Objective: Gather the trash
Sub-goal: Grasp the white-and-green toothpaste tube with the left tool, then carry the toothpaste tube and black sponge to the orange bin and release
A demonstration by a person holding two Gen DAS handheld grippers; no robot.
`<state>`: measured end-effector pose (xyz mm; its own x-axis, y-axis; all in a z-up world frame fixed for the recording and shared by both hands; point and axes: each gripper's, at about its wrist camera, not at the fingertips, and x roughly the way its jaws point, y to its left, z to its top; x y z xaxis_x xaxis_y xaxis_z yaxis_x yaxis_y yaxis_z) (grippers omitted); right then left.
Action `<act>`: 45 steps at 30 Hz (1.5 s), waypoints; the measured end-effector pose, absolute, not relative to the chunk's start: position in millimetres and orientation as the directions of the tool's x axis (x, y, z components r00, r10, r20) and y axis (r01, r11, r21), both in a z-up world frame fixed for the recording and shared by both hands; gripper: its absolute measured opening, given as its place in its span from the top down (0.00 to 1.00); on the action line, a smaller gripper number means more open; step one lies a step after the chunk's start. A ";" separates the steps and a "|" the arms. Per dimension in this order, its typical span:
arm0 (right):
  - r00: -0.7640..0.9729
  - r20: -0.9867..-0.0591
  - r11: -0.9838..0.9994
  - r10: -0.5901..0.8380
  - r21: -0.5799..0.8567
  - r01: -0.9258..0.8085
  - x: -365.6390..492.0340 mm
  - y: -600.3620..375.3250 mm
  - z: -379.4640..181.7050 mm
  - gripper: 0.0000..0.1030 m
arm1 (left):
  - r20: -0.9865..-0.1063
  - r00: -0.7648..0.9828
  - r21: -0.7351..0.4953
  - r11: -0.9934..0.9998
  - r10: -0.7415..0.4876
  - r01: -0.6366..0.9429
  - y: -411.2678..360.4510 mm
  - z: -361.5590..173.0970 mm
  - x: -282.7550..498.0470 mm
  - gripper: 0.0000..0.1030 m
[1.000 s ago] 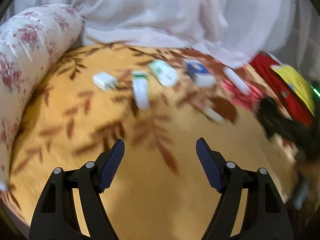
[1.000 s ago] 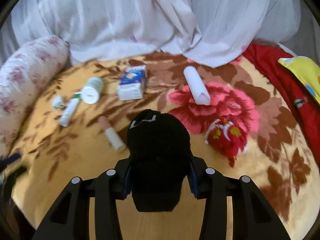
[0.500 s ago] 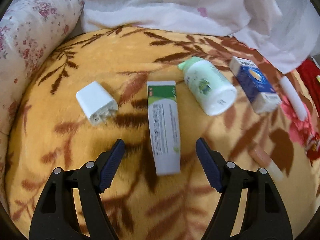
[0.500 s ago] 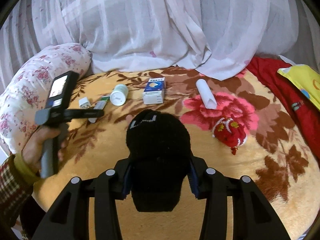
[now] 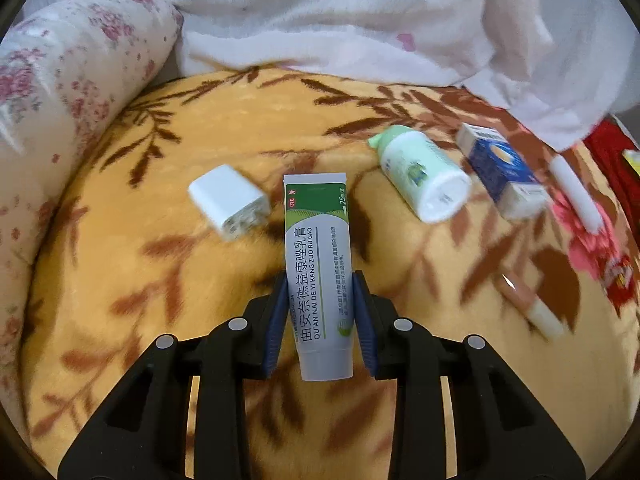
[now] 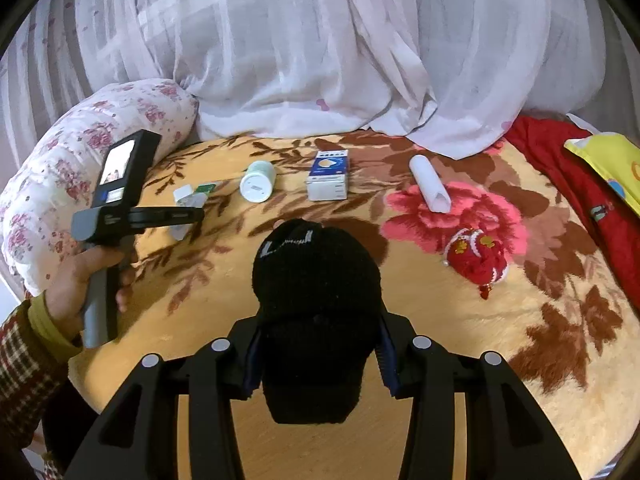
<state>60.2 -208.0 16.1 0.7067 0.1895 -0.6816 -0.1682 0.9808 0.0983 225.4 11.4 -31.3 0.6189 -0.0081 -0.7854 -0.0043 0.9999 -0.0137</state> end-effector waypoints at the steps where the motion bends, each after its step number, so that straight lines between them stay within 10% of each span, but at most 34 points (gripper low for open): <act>1: 0.706 -0.682 0.980 0.192 0.099 -0.171 57.2 -206.3 17.0 0.57 | -0.782 0.623 -0.011 1.000 -0.009 0.001 11.2 -28.4 217.6 0.70; 21: 0.530 -0.801 0.947 0.277 0.134 -0.292 -79.2 -163.6 -16.0 0.56 | -0.833 0.479 -0.112 0.933 -0.276 0.342 -12.8 -34.3 -52.9 0.70; 37: 0.246 -0.924 0.920 0.291 0.200 -0.336 -132.9 -135.4 -97.0 0.53 | -0.939 0.213 -0.161 0.893 -0.269 0.420 -16.6 -108.7 -117.2 0.70; 41: 0.249 -0.935 0.920 0.252 0.152 -0.360 -137.8 -130.7 -101.1 0.34 | -0.949 0.210 -0.130 0.899 -0.235 0.419 -15.5 -110.7 -120.1 0.40; 45: 0.284 -0.935 0.935 0.211 0.108 -0.337 -135.3 -138.4 -98.5 0.32 | -0.941 0.254 -0.108 0.910 -0.224 0.401 -9.2 -100.5 -118.3 0.33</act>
<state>-135.3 -138.4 -98.5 0.2842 0.2106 -0.9353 -0.3374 0.9352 0.1081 -118.3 -9.2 -100.5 0.2544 -0.2237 -0.9409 0.4009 0.9097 -0.1079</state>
